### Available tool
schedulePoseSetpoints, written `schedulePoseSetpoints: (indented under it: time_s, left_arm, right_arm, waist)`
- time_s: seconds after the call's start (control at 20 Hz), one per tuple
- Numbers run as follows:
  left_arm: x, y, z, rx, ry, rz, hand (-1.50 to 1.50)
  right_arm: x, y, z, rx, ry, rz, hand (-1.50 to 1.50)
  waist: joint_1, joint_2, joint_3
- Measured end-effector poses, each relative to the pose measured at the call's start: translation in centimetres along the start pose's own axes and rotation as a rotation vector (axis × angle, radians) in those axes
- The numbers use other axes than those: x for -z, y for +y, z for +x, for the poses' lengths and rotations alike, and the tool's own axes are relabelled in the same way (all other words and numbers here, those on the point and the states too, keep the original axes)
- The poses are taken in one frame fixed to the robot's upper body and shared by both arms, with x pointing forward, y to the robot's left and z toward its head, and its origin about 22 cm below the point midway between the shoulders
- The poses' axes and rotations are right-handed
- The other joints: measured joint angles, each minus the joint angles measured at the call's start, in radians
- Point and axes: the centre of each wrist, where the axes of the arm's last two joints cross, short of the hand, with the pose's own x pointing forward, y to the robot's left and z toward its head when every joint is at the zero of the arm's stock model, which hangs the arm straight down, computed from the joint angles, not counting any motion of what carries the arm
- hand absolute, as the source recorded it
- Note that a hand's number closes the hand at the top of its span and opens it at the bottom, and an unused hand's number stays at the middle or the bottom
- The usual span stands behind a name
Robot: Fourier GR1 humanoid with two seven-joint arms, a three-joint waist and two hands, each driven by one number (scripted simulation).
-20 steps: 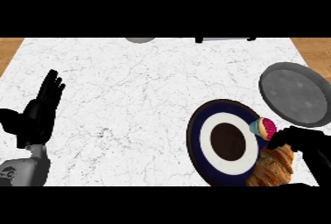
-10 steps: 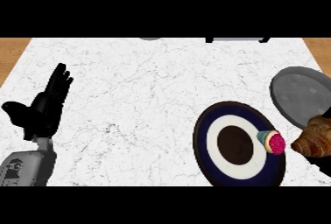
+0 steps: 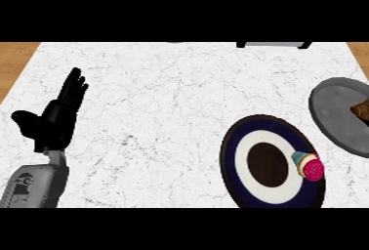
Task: Pick the croissant from the plate and place it in the pan
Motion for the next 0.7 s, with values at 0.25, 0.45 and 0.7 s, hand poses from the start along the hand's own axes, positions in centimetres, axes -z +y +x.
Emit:
schedulePoseSetpoints:
  time_s: [0.25, 0.45, 0.7]
  left_arm:
    - [0.5, -1.3, 0.0, -0.004, -0.005, -0.009, 0.0]
    - [0.8, -1.3, 0.4, -0.011, -0.015, -0.027, 0.0]
    - [0.8, -1.7, 0.2, -0.008, -0.017, -0.038, 0.0]
  right_arm:
    - [2.1, 1.7, -3.6, -0.072, 0.031, -0.04, 1.5]
    - [3.2, 2.7, -5.4, -0.074, 0.062, -0.061, 1.5]
    - [3.2, 4.0, -7.2, -0.004, 0.11, -0.007, -1.5]
  waist:
    - [0.013, 0.007, 0.002]
    - [0.029, 0.012, 0.003]
    - [0.037, 0.016, 0.004]
